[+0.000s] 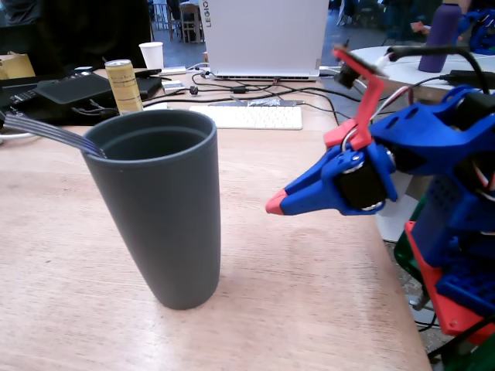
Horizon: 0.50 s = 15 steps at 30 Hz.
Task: Grab the fork and place it in gray glass
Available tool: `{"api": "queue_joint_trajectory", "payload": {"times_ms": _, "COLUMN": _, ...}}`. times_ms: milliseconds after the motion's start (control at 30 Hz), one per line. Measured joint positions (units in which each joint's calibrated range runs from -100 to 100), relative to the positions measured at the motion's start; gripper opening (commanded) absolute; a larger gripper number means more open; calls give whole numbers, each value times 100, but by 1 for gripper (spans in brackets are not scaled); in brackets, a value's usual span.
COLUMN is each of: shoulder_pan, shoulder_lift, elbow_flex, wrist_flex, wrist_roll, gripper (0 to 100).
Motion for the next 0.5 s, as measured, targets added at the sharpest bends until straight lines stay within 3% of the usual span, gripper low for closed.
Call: {"api": "queue_joint_trajectory", "payload": {"times_ms": 500, "shoulder_pan": 0, "shoulder_lift": 0, "elbow_flex": 0, "wrist_flex": 257, "wrist_roll": -5, "gripper": 0}}
